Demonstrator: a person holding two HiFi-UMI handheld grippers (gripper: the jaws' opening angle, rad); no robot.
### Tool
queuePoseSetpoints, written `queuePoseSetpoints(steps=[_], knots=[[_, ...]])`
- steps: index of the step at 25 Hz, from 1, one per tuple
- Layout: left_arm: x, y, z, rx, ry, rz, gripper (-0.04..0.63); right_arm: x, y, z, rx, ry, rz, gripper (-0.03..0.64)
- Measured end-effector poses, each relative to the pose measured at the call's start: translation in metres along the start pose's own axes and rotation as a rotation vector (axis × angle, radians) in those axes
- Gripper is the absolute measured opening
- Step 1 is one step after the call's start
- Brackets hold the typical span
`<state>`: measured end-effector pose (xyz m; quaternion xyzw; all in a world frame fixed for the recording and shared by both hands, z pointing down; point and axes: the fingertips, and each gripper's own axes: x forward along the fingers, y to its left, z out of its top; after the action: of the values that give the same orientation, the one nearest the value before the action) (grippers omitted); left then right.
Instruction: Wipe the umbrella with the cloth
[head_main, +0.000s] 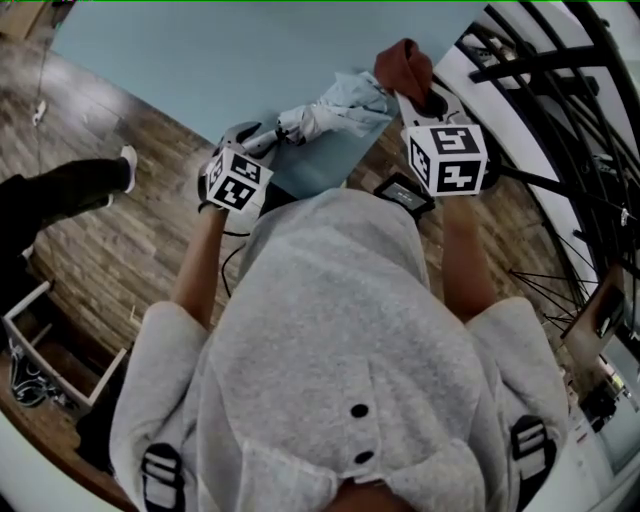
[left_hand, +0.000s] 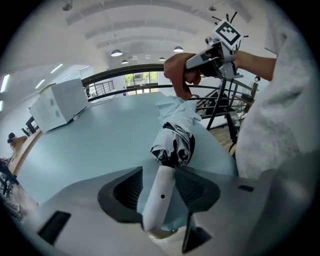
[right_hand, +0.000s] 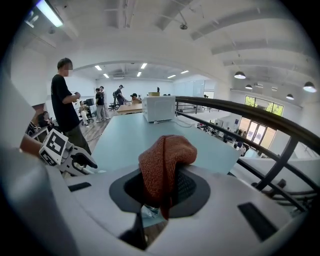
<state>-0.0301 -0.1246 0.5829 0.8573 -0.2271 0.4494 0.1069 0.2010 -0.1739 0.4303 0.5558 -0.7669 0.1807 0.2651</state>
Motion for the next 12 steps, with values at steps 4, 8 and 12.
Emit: queuePoseSetpoints(steps=[4,8,12], knots=[[0.004,-0.004,-0.011,0.079,0.070,-0.048,0.219,0.017,0.005,-0.006,-0.021,0.056,-0.001,0.075],[0.017,-0.002,-0.025,0.112,0.118,-0.042,0.218,0.028,0.003,-0.011,-0.037,0.094,-0.019,0.075],[0.024,-0.002,-0.024,0.081,0.115,-0.057,0.190,0.031,-0.005,-0.013,-0.042,0.106,-0.043,0.075]])
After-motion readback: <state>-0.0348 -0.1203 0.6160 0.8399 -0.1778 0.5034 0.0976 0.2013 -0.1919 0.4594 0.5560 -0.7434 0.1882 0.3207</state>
